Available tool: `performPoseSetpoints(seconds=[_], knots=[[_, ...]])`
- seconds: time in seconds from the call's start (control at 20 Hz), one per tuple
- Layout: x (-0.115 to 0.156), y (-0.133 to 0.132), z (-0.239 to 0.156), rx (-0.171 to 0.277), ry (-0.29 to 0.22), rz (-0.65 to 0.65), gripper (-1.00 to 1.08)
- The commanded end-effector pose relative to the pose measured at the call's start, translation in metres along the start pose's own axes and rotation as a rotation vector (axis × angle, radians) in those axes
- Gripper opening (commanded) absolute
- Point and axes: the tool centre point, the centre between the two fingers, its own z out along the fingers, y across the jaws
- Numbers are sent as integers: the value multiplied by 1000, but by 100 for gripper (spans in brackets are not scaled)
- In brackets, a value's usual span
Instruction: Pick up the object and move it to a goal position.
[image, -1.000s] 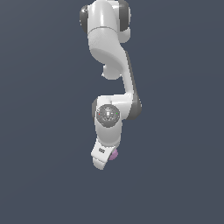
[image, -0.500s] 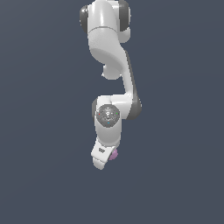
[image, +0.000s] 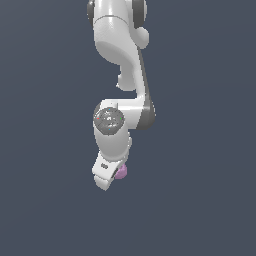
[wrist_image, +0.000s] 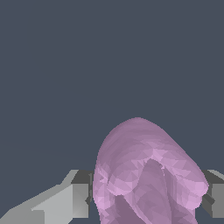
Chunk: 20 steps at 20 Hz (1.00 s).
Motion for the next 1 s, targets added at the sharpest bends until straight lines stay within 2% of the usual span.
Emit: performPoseSetpoints(seconds=[0.0,0.5,0.95], knots=[[-16,6,-20,-2,0,1,-100],[-80,31,-102,-2,1,1,-100],[-98,40,-126,-2,1,1,-100]])
